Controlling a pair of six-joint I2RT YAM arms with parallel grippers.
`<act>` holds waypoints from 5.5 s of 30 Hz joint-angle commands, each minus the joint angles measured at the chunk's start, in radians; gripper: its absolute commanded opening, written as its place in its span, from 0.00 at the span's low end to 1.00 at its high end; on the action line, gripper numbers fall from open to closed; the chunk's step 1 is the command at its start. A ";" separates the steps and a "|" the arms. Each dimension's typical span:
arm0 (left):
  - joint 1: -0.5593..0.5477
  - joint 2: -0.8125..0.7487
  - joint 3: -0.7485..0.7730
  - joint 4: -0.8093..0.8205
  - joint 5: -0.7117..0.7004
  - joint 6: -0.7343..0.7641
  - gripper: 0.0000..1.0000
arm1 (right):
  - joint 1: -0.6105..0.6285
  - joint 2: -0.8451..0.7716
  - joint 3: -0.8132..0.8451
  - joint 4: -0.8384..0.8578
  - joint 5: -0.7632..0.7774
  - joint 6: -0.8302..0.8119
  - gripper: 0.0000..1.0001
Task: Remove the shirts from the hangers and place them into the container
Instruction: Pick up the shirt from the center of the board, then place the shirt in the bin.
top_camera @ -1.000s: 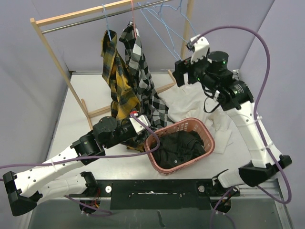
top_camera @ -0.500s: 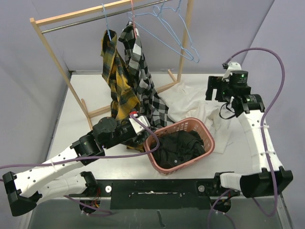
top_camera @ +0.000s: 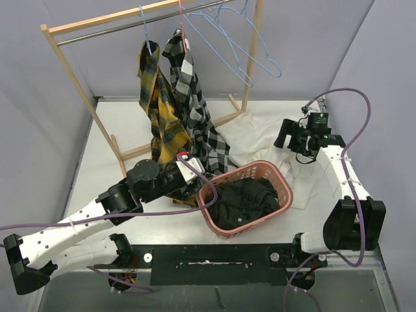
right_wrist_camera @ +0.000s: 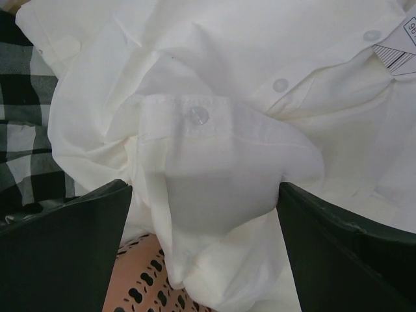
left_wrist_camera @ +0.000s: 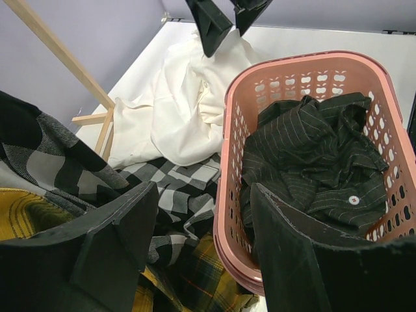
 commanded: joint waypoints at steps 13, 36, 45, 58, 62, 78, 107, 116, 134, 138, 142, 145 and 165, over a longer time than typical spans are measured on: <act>-0.007 -0.005 0.014 0.068 0.020 -0.024 0.57 | 0.005 0.232 -0.090 0.233 0.070 0.057 0.93; -0.019 -0.011 0.012 0.079 0.019 -0.045 0.54 | -0.033 0.302 -0.190 0.416 0.076 0.092 0.29; -0.027 -0.011 0.011 0.080 0.020 -0.050 0.54 | -0.035 0.046 -0.114 0.326 0.086 0.088 0.00; -0.028 -0.010 0.014 0.077 0.022 -0.053 0.53 | 0.163 -0.159 0.580 -0.151 0.326 -0.076 0.00; -0.028 -0.006 0.013 0.079 0.015 -0.049 0.53 | 0.248 -0.090 0.926 -0.275 0.361 -0.134 0.00; -0.028 0.004 0.012 0.079 0.007 -0.041 0.53 | 0.261 -0.090 1.380 -0.214 0.074 -0.059 0.00; -0.016 -0.044 -0.014 0.106 -0.017 -0.019 0.59 | 0.865 -0.300 0.218 -0.448 0.277 -0.014 0.02; -0.016 -0.016 -0.008 0.098 0.005 -0.027 0.59 | 0.891 -0.301 -0.041 -0.387 0.311 0.044 0.04; -0.022 -0.001 -0.004 0.092 0.013 -0.028 0.58 | 0.833 -0.033 -0.339 -0.046 0.275 0.169 0.03; -0.023 -0.001 -0.005 0.092 0.014 -0.028 0.58 | 0.726 -0.003 -0.393 0.016 0.239 0.160 0.04; -0.022 0.000 -0.005 0.094 0.013 -0.029 0.58 | 0.705 -0.028 -0.389 0.017 0.254 0.150 0.06; -0.022 0.008 -0.004 0.093 0.021 -0.034 0.58 | 0.704 -0.061 -0.345 -0.025 0.271 0.134 0.10; -0.034 0.014 -0.005 0.092 0.012 -0.034 0.58 | 0.781 -0.508 0.092 -0.509 0.483 0.166 0.70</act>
